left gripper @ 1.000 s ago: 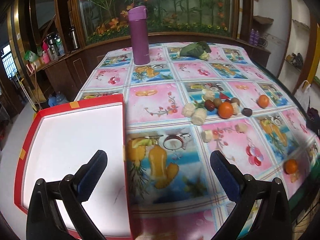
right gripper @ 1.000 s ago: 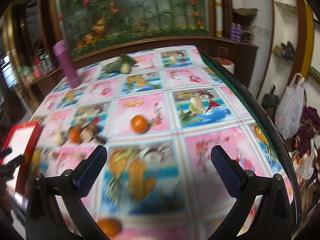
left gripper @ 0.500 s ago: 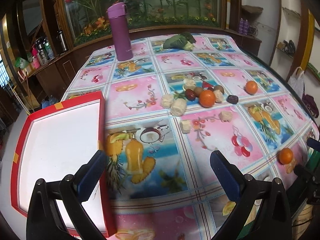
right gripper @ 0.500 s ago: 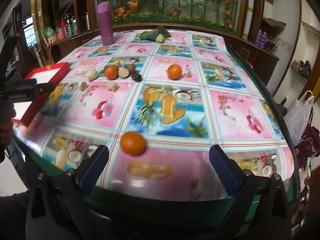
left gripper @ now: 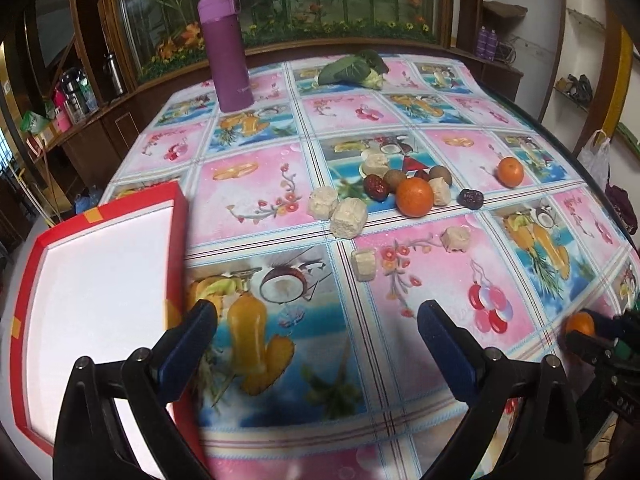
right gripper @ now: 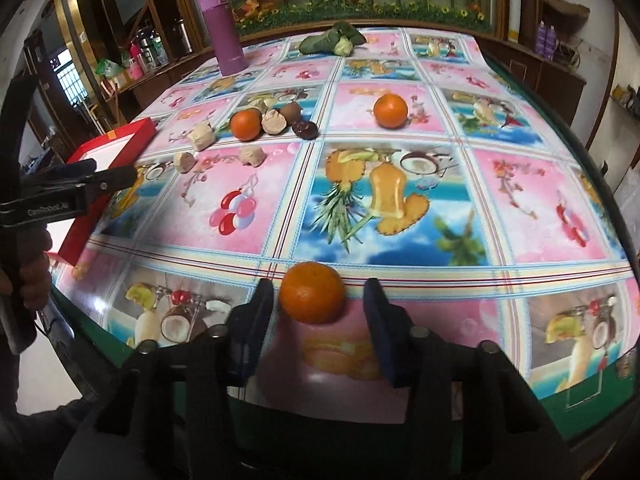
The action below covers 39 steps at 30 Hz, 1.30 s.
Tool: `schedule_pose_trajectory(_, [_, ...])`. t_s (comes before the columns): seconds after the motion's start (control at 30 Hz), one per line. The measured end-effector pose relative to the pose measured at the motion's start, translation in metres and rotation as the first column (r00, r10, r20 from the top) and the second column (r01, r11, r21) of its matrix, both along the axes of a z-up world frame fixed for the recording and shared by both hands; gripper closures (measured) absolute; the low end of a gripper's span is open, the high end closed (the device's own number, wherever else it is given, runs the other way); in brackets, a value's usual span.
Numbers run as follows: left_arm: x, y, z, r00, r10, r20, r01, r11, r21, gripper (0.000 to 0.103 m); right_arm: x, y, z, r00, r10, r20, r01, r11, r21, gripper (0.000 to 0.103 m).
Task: Organize fruits
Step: 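Grasp an orange with the right tool while the left tool grasps a beige cube, then carry both items over the red-rimmed white tray and open both tools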
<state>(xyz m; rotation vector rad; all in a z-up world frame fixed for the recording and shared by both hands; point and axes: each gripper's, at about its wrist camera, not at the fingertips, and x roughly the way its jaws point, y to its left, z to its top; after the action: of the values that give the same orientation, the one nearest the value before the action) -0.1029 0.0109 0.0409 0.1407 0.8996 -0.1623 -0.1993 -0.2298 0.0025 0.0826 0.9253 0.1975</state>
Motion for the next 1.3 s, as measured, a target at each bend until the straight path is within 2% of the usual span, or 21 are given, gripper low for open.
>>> schedule_pose_trajectory(0.03, [0.005,-0.001,-0.002,1.0,0.003,-0.017,-0.003,1.0,-0.009,0.004,0.001,0.0,0.0,1.0,0.004,-0.001,-0.004,1.0,0.008,0.068])
schedule_pose_trajectory(0.13, [0.018,-0.005,-0.007,0.999,0.013,-0.044,-0.014,1.0,-0.026,0.007,0.003,0.0,-0.002,1.0,0.008,-0.008,-0.008,1.0,0.023,0.07])
schedule_pose_trajectory(0.27, [0.035,-0.01,-0.018,0.995,0.02,-0.1,-0.026,0.998,-0.051,0.018,0.003,0.0,-0.002,1.0,0.011,0.001,-0.011,1.0,0.026,0.07])
schedule_pose_trajectory(0.37, [0.045,-0.013,-0.028,0.99,0.041,-0.137,-0.047,0.998,-0.042,0.038,0.003,0.0,-0.003,1.0,0.012,0.007,-0.013,1.0,0.027,0.07])
schedule_pose_trajectory(0.53, [0.046,-0.016,-0.026,0.993,0.025,-0.114,-0.032,0.998,-0.059,0.051,0.004,0.0,-0.003,1.0,0.019,0.011,-0.019,1.0,0.024,0.07])
schedule_pose_trajectory(0.6, [0.046,-0.016,-0.026,0.994,0.017,-0.105,-0.023,0.998,-0.063,0.063,0.004,0.0,-0.003,1.0,0.018,0.011,-0.018,1.0,0.024,0.07])
schedule_pose_trajectory(0.63, [0.046,-0.015,-0.025,0.995,0.013,-0.103,-0.02,0.997,-0.068,0.065,0.004,0.0,-0.004,1.0,0.017,0.011,-0.017,1.0,0.024,0.07])
schedule_pose_trajectory(0.7, [0.047,-0.013,-0.024,0.995,0.005,-0.103,-0.015,0.996,-0.09,0.079,0.004,0.0,-0.004,1.0,0.011,0.011,-0.011,1.0,0.023,0.07])
schedule_pose_trajectory(0.77, [0.047,-0.011,-0.023,0.995,-0.012,-0.1,-0.001,0.992,-0.124,0.088,0.004,0.002,-0.003,1.0,0.008,0.011,-0.008,1.0,0.016,0.071])
schedule_pose_trajectory(0.97, [0.038,-0.006,-0.018,0.997,-0.03,-0.073,0.02,0.99,-0.139,0.089,0.005,0.004,0.001,1.0,-0.009,0.008,0.009,1.0,0.03,0.072])
schedule_pose_trajectory(1.17, [0.012,0.021,0.011,1.0,-0.007,0.004,0.008,0.987,-0.16,0.089,0.007,0.017,0.009,1.0,0.007,0.016,-0.008,0.999,0.043,0.072])
schedule_pose_trajectory(1.3, [-0.016,0.055,0.032,0.997,0.038,0.072,-0.028,0.99,-0.139,0.089,0.012,0.035,0.018,0.999,0.048,0.026,-0.049,0.996,0.069,0.072])
